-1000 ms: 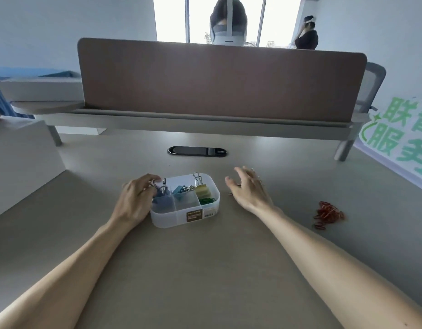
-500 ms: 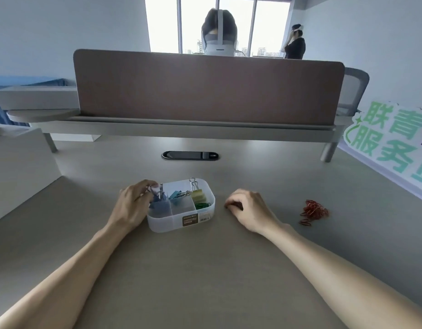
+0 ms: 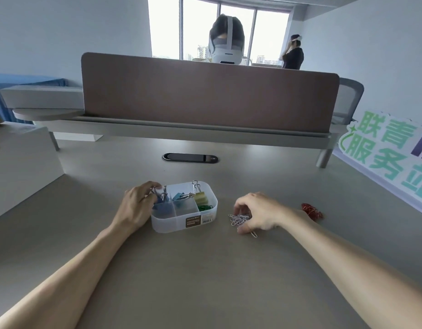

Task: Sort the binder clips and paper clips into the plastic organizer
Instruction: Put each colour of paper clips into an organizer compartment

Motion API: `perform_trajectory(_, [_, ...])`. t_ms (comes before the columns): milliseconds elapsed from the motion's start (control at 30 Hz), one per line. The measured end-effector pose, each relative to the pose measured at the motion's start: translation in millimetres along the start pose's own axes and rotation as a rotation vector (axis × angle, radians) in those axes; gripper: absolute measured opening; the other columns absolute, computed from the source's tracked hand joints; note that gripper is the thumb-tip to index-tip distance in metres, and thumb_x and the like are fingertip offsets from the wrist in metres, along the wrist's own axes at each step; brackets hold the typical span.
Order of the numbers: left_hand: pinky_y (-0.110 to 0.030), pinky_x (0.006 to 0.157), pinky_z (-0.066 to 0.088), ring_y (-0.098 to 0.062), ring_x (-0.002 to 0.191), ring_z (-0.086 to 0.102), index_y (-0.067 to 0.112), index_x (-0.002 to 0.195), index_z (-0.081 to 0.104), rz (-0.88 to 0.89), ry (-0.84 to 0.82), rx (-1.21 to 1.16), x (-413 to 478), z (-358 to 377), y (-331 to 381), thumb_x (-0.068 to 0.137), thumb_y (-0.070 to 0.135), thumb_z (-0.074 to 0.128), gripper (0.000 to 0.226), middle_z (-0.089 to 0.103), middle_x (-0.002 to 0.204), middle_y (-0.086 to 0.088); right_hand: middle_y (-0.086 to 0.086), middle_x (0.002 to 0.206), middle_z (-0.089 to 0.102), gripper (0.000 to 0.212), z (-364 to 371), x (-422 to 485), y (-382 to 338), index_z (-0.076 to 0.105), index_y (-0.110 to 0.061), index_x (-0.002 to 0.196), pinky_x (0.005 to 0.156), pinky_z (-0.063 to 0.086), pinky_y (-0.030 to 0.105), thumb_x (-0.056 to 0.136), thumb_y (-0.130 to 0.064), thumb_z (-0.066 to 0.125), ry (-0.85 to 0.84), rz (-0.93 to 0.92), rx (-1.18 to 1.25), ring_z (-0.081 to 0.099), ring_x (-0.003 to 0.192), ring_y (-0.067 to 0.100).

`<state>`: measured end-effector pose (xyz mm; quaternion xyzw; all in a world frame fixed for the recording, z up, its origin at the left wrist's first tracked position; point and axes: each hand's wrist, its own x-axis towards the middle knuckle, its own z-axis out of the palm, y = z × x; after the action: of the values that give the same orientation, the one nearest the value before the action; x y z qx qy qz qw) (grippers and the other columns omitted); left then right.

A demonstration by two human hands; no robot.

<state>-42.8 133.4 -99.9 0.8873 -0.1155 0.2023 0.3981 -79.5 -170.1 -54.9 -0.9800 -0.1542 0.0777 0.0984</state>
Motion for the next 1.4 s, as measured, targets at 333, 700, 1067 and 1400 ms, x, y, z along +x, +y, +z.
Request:
perform_trajectory(333, [-0.011,0.064,0.039,-0.018,0.073,0.058,0.018,0.096,0.066,0.01,-0.01,0.01,1,1,-4,0.07,0.02,0.041,0.036,0.067,0.073,0.004,-0.009,0.045,0.062,0.019,-5,2,-1,0.067,-0.018,0.061,0.047,0.042,0.017,0.069,-0.005,0.077,-0.079,0.071,0.313,0.058,0.042,0.007])
perform_trajectory(700, [-0.007,0.059,0.037,-0.008,0.066,0.056,0.016,0.095,0.067,0.015,-0.013,-0.03,-1,-1,0,0.069,0.019,0.042,0.036,0.064,0.067,0.01,0.007,0.057,0.069,0.013,-44,-4,-8,0.071,-0.005,0.065,0.052,0.054,0.022,0.069,0.007,0.077,0.056,0.098,0.592,0.061,0.048,0.014])
perform_trajectory(1067, [-0.005,0.058,0.034,-0.007,0.067,0.057,0.017,0.097,0.066,-0.004,-0.026,-0.053,-2,-1,1,0.071,0.02,0.04,0.037,0.063,0.068,0.013,-0.003,0.052,0.066,0.016,-49,51,-124,0.07,-0.018,0.06,0.054,0.053,0.023,0.068,-0.006,0.077,0.062,-0.08,0.163,0.064,0.051,0.01])
perform_trajectory(1400, [-0.028,0.066,0.043,-0.021,0.074,0.06,0.016,0.095,0.065,0.011,-0.019,-0.048,-3,-3,-1,0.073,0.02,0.039,0.034,0.068,0.075,-0.002,0.008,0.076,0.065,0.017,-16,66,-143,0.073,-0.009,0.075,0.045,0.046,0.024,0.064,0.003,0.074,0.005,-0.093,-0.163,0.058,0.056,0.018])
